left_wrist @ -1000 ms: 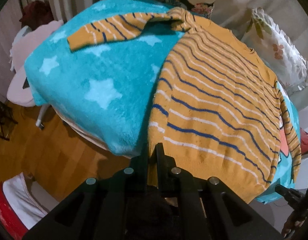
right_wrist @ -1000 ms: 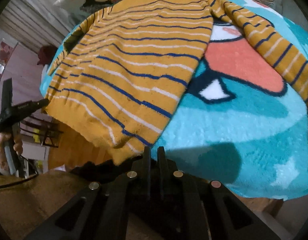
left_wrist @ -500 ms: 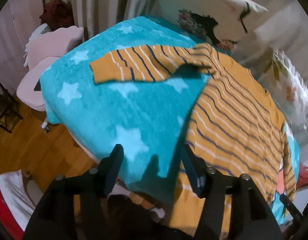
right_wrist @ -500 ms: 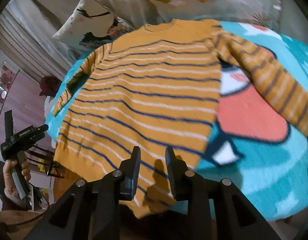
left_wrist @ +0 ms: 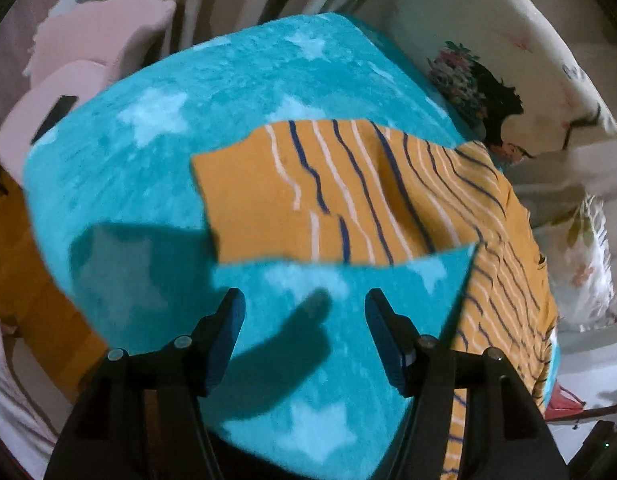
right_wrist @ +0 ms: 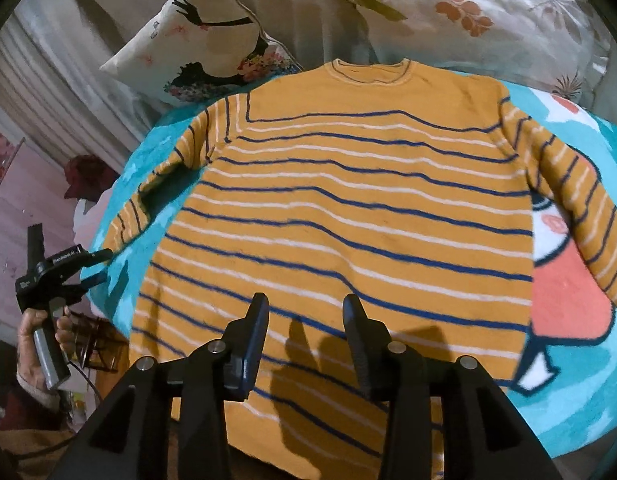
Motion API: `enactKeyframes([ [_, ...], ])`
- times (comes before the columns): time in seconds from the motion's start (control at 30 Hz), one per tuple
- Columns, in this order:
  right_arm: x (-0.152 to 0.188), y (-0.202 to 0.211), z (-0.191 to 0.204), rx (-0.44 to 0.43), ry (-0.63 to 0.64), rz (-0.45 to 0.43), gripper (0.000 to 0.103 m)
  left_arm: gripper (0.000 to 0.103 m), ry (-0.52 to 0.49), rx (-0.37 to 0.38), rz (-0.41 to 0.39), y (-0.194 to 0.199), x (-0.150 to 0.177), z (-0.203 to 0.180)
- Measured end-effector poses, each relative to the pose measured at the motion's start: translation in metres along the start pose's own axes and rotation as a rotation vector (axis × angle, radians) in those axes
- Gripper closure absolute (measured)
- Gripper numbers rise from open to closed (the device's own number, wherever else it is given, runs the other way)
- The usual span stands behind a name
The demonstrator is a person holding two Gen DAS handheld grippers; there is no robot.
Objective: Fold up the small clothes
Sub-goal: 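Grasp a sweater sleeve cuff with the left tool and lift it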
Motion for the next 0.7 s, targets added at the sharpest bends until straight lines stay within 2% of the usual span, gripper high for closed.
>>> enactKeyframes([
  [0.07, -0.01, -0.006, 0.011, 0.009, -0.016, -0.005, 0.061, 0.042, 0.003, 0.016, 0.026, -0.009, -0.01, 0.002],
  [0.23, -0.033, -0.016, 0.038, 0.031, -0.025, -0.017, 0.061, 0.041, -0.035, 0.056, 0.021, -0.015, -0.033, -0.003],
  [0.27, -0.036, -0.018, 0.043, 0.039, -0.025, -0.019, 0.061, 0.051, -0.04, 0.062, 0.022, -0.016, -0.037, -0.003],
  [0.3, -0.041, -0.02, 0.049, 0.048, -0.027, -0.024, 0.061, 0.084, -0.049, 0.057, 0.024, -0.017, -0.041, -0.003],
  [0.33, -0.044, -0.021, 0.052, 0.051, -0.031, -0.026, 0.061, 0.096, -0.06, 0.053, 0.039, -0.02, -0.044, -0.002],
  [0.43, -0.051, -0.027, 0.064, 0.065, -0.037, -0.032, 0.061, 0.095, -0.039, 0.054, 0.036, -0.018, -0.059, 0.01],
  [0.7, -0.056, -0.042, 0.079, 0.097, -0.05, -0.017, 0.061, 0.095, -0.021, -0.023, -0.116, 0.024, -0.152, 0.047],
])
Point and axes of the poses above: each gripper's, at about its wrist camera, not at the fingertips, and y roughly against the way its jaws point, z to its left, x to its underside, the point moved 7 cm from there along -y, roughly the way its jaws point, and after that the axes turned 5 degrees about z, right-handed, at the moved point
